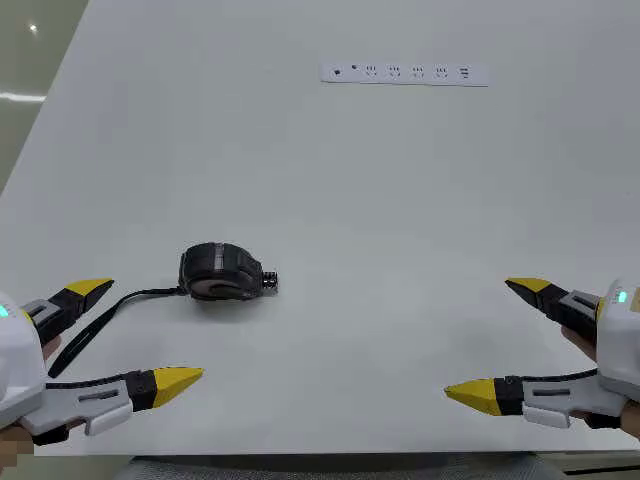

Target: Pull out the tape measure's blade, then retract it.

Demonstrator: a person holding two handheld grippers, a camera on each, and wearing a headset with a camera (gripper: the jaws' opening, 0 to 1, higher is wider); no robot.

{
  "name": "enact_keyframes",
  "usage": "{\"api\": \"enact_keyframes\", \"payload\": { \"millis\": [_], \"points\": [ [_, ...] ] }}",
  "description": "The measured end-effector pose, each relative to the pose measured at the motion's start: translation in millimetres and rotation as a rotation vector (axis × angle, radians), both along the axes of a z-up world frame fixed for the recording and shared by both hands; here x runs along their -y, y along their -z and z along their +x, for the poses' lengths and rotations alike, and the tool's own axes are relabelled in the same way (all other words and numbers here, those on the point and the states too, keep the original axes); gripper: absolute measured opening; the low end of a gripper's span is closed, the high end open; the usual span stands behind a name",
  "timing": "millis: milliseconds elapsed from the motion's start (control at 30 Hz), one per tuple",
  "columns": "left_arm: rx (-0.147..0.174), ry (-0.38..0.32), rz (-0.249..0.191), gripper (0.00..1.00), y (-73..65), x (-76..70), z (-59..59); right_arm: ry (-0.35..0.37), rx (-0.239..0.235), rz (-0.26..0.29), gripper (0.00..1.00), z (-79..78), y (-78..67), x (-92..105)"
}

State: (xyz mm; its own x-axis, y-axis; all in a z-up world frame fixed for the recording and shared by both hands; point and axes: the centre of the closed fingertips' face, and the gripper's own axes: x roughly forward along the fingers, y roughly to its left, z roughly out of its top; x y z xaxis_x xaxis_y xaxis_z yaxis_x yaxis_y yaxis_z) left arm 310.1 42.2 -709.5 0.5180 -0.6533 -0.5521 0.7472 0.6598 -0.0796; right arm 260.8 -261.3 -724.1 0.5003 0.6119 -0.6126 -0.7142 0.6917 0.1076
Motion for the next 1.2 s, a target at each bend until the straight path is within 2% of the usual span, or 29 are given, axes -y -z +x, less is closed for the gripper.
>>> {"api": "enact_keyframes", "payload": {
  "millis": [667,1000,1200],
  "points": [
    [0.001,0.012,0.002,0.86,-0.9,1.5,1.9,-0.011,-0.001,-0.003,0.94,0.8,0.7,-3.8],
    [0.006,0.053,0.01,0.86,-1.4,9.1,12.0,-0.056,0.002,-0.017,0.93,11.9,3.9,-10.1],
    [0.012,0.101,0.031,0.85,1.5,16.9,16.3,-0.09,0.011,-0.017,0.93,22.4,4.0,-17.8]
  ]
}}
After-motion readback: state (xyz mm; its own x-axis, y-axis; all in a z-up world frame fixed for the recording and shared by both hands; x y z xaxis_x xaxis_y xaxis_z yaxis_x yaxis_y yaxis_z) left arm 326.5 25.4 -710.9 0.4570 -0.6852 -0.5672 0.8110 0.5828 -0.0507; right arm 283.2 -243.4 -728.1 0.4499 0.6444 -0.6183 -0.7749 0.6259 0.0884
